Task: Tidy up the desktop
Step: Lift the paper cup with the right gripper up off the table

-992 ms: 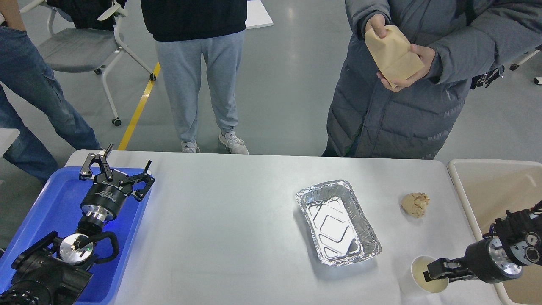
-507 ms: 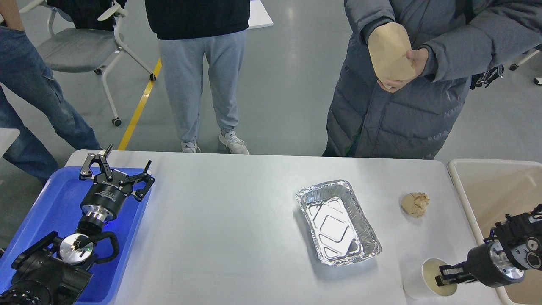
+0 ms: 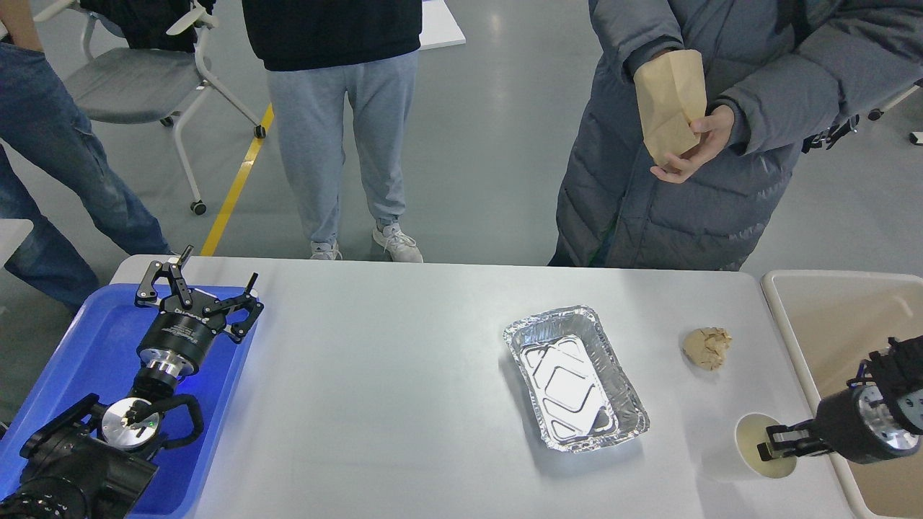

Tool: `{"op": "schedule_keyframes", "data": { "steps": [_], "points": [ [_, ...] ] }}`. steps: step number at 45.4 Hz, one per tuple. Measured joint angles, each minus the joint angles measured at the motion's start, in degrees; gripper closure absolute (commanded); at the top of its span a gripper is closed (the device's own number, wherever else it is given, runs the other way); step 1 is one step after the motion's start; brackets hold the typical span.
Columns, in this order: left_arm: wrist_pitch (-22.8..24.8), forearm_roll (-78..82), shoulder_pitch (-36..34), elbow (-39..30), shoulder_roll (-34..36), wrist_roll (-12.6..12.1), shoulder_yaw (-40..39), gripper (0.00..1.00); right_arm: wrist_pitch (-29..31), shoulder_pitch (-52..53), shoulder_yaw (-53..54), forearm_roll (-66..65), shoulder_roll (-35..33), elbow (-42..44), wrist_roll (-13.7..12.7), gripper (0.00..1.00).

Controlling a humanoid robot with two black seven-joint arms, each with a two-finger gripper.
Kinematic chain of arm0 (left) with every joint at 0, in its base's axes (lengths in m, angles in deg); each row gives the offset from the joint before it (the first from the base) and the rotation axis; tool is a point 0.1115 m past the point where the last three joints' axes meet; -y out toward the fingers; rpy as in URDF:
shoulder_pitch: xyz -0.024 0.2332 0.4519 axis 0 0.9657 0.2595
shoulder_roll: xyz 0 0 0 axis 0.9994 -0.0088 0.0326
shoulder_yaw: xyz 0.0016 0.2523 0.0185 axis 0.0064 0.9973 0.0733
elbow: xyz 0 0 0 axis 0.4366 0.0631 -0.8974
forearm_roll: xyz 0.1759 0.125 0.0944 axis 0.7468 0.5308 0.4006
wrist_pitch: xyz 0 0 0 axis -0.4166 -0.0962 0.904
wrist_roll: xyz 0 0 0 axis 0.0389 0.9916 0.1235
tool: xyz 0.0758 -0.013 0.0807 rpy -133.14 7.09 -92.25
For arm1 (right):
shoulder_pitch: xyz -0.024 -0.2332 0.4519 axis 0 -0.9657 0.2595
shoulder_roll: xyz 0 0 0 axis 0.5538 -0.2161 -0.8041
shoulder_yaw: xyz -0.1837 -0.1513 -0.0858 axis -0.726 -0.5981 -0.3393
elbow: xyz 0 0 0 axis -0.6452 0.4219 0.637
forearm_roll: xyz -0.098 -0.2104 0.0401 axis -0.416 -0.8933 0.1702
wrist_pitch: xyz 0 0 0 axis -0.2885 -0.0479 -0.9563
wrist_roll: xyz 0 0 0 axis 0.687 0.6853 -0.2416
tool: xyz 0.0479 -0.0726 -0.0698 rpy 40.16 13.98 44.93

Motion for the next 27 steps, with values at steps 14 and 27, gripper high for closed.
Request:
{"op": "schedule_keyframes", "data": {
  "steps": [14, 27],
  "points": [
    [0.0, -0.01, 0.02, -0.03, 0.03, 0.0, 0.0, 0.0, 9.0, 19.31, -5.77, 0.24, -7.74, -9.7, -0.01, 1.0],
    [0.0, 0.0, 0.04, -0.02, 0.03, 0.0, 0.0, 0.0, 17.93, 36.58, -7.6, 2.08, -10.79, -12.78, -0.1, 1.0]
  ]
}}
